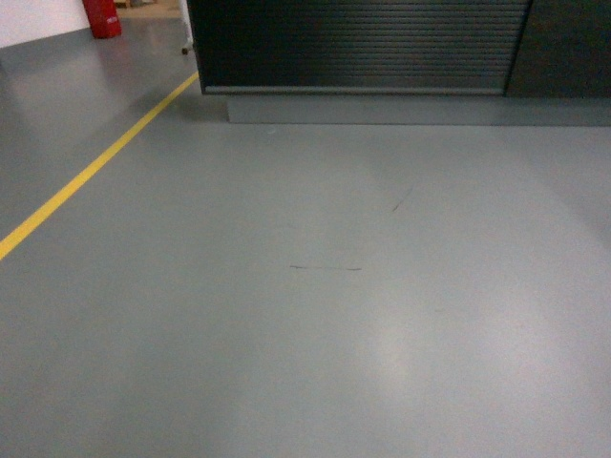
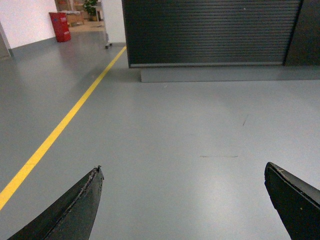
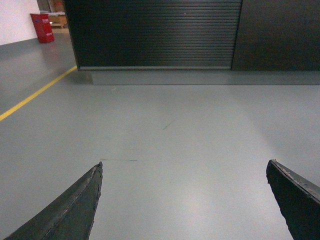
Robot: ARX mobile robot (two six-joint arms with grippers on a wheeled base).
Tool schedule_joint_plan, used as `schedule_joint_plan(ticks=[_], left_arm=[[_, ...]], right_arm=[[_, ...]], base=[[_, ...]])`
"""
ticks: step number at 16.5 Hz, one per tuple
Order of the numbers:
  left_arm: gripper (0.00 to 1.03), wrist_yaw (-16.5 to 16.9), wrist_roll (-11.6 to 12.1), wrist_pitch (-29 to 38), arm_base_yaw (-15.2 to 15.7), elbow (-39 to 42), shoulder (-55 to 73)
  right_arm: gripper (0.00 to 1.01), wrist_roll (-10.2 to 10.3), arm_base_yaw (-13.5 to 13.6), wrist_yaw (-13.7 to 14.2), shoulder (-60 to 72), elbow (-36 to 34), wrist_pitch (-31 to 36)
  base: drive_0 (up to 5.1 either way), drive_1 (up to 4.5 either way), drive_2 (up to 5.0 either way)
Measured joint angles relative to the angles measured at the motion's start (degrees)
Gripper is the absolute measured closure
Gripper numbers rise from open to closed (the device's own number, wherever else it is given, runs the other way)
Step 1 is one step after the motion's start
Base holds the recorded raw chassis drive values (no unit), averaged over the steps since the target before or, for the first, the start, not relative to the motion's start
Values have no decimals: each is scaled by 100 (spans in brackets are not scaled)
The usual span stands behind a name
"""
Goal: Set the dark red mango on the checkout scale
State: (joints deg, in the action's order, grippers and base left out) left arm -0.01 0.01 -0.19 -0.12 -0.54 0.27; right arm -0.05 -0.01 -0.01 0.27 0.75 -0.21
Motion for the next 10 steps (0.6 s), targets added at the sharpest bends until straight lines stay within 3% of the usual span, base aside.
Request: schedule_joint_plan(ticks=[10], left_arm=[[5,0,0,0,0,0,0]], right_arm=[[3,0,0,0,0,0,-2]], base=[[0,0,0]])
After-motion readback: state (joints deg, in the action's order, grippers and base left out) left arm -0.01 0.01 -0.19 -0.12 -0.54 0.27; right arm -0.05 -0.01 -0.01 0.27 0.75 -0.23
